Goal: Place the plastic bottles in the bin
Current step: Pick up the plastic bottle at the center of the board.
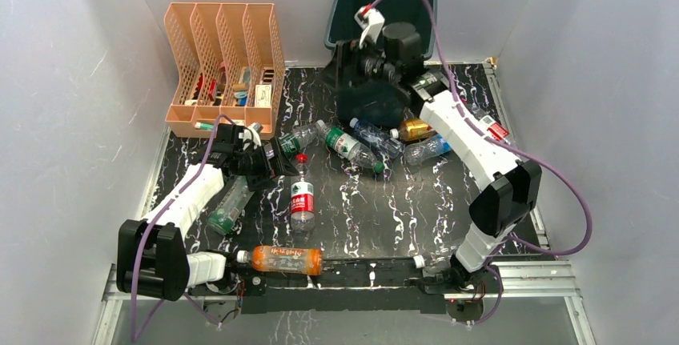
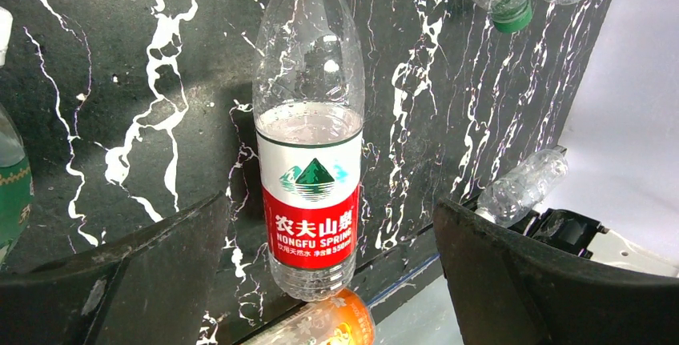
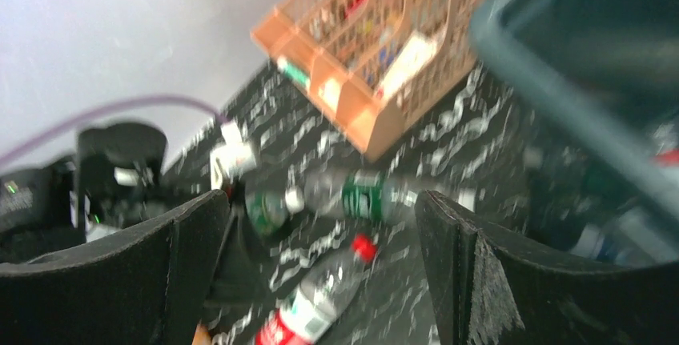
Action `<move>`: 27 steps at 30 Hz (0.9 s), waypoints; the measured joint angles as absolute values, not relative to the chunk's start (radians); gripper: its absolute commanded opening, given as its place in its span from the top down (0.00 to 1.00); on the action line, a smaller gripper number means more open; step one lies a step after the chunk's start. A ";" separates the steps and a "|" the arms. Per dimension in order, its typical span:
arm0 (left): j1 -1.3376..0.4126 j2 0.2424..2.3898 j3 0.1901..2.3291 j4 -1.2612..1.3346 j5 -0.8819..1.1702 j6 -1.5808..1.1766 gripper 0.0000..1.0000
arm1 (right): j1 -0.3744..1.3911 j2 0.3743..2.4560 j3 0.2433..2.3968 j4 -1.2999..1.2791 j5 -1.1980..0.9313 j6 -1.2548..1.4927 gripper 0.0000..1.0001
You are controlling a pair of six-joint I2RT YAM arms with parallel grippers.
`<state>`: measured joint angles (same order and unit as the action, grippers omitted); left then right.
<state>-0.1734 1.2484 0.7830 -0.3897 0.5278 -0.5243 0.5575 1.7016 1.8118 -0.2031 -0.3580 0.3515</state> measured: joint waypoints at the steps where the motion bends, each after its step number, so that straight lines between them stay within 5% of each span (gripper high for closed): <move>1: -0.173 1.248 0.783 -0.389 0.528 -0.525 0.02 | 0.574 1.694 1.769 -0.218 -0.359 0.349 0.02; 27: -0.173 1.258 0.783 -0.371 0.532 -0.525 0.02 | 0.712 1.578 1.325 -0.350 -0.311 0.330 0.02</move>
<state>-0.1734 1.2579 0.7826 -0.3706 0.5316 -0.5251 0.7120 1.5780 1.3247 -0.3500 -0.3107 0.3302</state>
